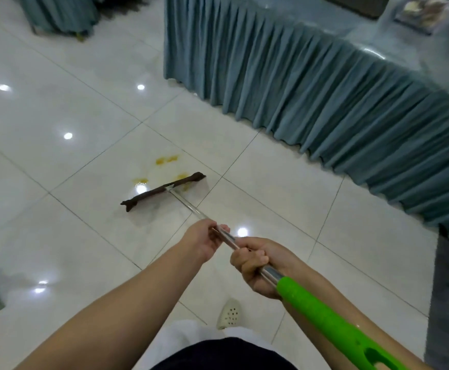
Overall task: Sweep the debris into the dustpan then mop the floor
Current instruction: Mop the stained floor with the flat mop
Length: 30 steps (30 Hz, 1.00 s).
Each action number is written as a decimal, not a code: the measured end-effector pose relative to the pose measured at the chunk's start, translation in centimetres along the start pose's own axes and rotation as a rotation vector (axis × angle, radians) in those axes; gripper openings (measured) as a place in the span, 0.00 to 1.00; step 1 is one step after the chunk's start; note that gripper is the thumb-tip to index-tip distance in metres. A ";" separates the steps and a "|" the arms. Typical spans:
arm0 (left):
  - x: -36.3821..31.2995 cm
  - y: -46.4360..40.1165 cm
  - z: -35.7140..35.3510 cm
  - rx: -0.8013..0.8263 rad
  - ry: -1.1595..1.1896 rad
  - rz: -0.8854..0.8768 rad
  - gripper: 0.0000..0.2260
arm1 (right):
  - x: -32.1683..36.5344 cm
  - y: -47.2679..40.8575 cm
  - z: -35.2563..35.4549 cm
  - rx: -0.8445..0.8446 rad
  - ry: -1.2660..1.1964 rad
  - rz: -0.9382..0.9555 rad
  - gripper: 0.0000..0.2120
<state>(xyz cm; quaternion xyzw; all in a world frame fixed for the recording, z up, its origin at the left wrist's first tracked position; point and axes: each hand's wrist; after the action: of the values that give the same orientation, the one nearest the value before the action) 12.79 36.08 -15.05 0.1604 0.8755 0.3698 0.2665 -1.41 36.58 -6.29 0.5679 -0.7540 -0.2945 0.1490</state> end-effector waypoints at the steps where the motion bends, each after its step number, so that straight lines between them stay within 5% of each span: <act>1: 0.3 -0.6 -0.7 -0.012 0.017 -0.007 0.05 | 1.2 0.2 0.2 -0.006 0.002 -0.018 0.13; 8: 2.9 -4.7 -4.1 -0.067 0.116 0.021 0.04 | 7.4 1.2 1.7 -0.094 0.014 -0.074 0.18; 16: 4.0 -6.9 -6.1 -0.069 0.143 0.023 0.04 | 10.8 2.6 2.0 -0.096 -0.003 -0.146 0.11; 21: 1.7 -8.3 -6.5 -0.086 0.156 0.002 0.07 | 12.6 0.8 0.5 -0.128 0.027 -0.197 0.02; 26: -2.8 -10.4 -4.9 -0.095 0.178 0.076 0.08 | 13.1 -3.7 -2.9 -0.149 0.024 -0.136 0.09; 30: -7.5 -11.8 -4.3 -0.099 0.177 0.108 0.08 | 14.6 -6.8 -6.7 -0.123 -0.011 -0.133 0.05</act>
<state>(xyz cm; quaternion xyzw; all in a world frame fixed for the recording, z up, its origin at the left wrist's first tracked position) 15.34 22.15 -18.60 0.1609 0.8664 0.4390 0.1753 3.04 19.69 -6.85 0.6047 -0.6961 -0.3526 0.1594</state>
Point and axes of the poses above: each hand's wrist, its own y-axis away from the middle knuckle, its own z-axis out of the back of the hand, x = y × z, and after that the axes turned 15 degrees about x, right-handed
